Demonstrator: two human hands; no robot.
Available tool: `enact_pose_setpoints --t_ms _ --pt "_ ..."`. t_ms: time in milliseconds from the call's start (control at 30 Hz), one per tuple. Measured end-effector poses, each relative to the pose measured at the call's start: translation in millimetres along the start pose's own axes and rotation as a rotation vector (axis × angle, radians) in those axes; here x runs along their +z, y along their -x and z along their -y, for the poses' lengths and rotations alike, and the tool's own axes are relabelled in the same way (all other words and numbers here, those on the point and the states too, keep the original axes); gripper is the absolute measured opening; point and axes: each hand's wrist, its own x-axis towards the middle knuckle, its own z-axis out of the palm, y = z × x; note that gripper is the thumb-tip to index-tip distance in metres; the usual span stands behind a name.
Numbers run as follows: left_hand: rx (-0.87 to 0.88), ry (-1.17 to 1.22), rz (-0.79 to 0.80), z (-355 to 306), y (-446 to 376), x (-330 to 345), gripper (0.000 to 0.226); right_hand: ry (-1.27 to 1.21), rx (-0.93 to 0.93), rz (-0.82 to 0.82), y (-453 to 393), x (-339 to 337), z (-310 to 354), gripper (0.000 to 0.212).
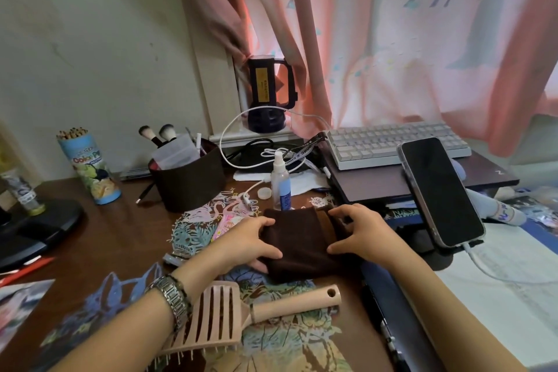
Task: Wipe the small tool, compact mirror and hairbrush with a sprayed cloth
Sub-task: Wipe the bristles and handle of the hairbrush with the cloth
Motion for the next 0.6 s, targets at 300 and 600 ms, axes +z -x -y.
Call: enact_pose_setpoints --t_ms 300,600 --pt "0.042 -0.309 -0.056 -2 -2 2 0.075 0.07 0.0 0.049 1 -3 -5 0.062" --pt "0.266 -0.943 -0.259 -5 33 -17 0.03 0.655 -0.225 -0.135 18 -2 16 0.02"
